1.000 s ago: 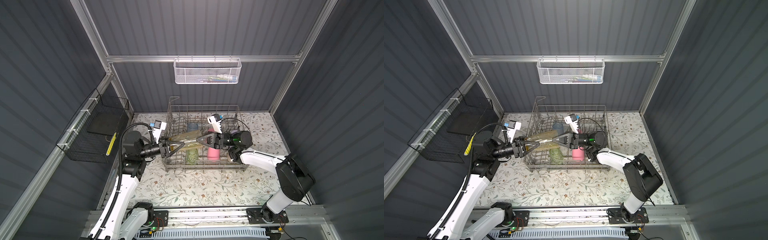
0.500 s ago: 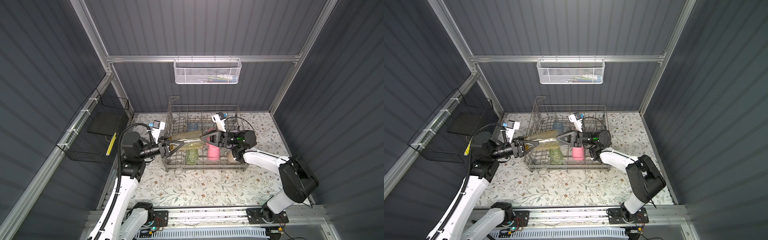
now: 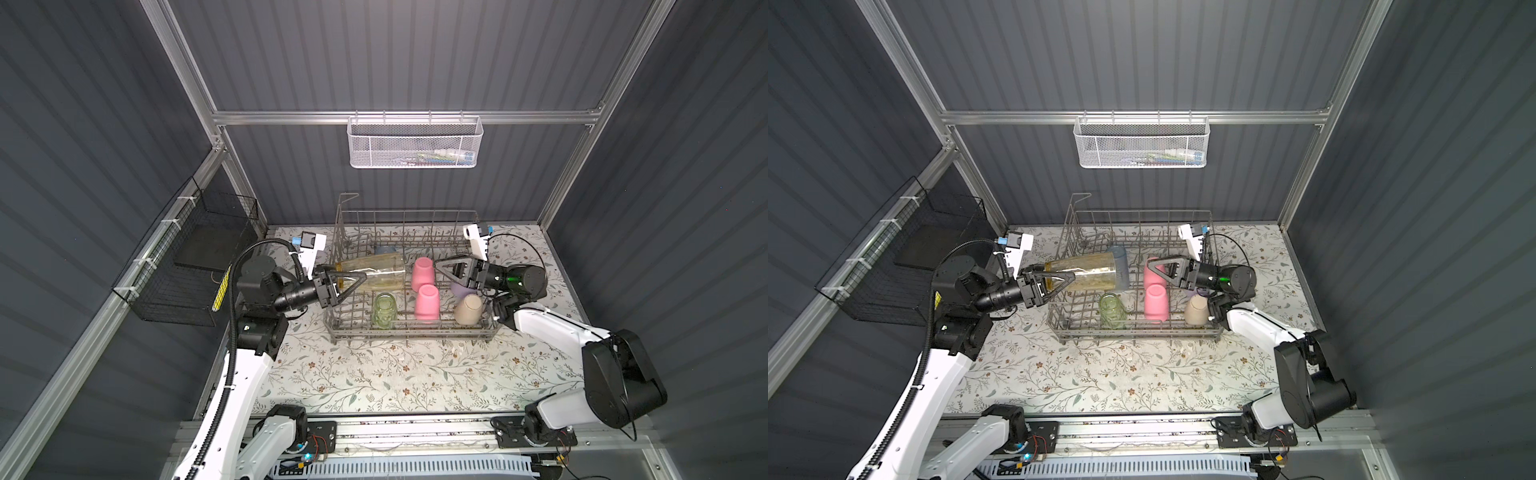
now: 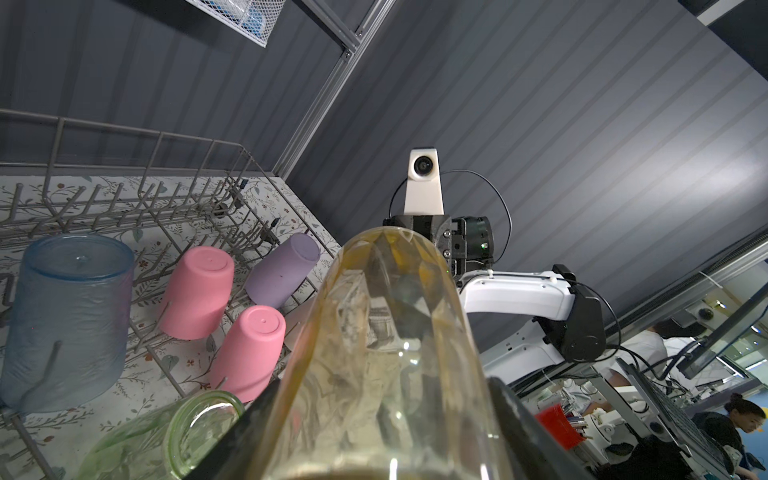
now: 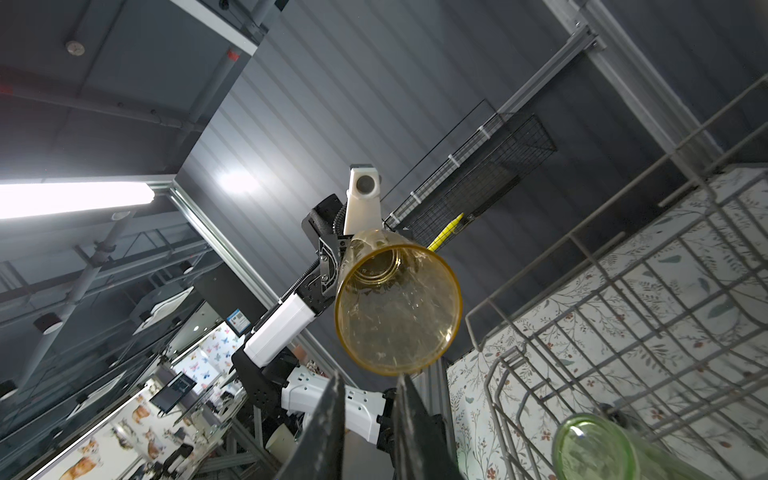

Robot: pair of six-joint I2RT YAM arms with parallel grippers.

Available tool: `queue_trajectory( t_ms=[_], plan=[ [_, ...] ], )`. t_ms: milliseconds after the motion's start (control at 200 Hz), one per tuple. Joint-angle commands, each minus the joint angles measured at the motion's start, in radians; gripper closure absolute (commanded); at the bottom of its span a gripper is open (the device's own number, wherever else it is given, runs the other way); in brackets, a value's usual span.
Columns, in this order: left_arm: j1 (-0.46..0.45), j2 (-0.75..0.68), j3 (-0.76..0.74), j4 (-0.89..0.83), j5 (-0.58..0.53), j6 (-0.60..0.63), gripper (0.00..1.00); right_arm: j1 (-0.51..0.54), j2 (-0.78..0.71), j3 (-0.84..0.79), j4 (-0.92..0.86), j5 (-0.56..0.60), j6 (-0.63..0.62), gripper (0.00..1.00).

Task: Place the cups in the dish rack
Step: 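Open the right gripper and pull back while the left gripper takes the cup, then turn the yellow cup upside down over the rack with the left gripper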

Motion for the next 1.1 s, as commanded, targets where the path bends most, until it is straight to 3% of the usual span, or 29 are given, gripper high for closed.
queue_trajectory(
  t_ms=[0, 220, 425, 730, 961, 1096],
  plan=[
    [-0.004, 0.023, 0.055, -0.039, -0.043, 0.035, 0.60, -0.047, -0.051, -0.033, -0.021, -0.010, -0.015, 0.75],
    [-0.004, 0.122, 0.179, -0.283, -0.212, 0.168, 0.60, -0.135, -0.170, -0.092, -0.238, -0.011, -0.141, 0.76],
    [-0.004, 0.187, 0.240, -0.348, -0.299, 0.203, 0.60, -0.189, -0.280, -0.102, -0.525, -0.001, -0.316, 0.76],
    [-0.006, 0.291, 0.374, -0.546, -0.465, 0.320, 0.61, -0.212, -0.455, 0.004, -1.289, 0.188, -0.805, 0.77],
    [-0.043, 0.352, 0.466, -0.627, -0.561, 0.364, 0.62, -0.213, -0.487, 0.042, -1.490, 0.325, -0.933, 0.77],
    [-0.110, 0.406, 0.538, -0.709, -0.706, 0.401, 0.62, -0.215, -0.490, 0.055, -1.554, 0.395, -0.968, 0.77]
  ],
)
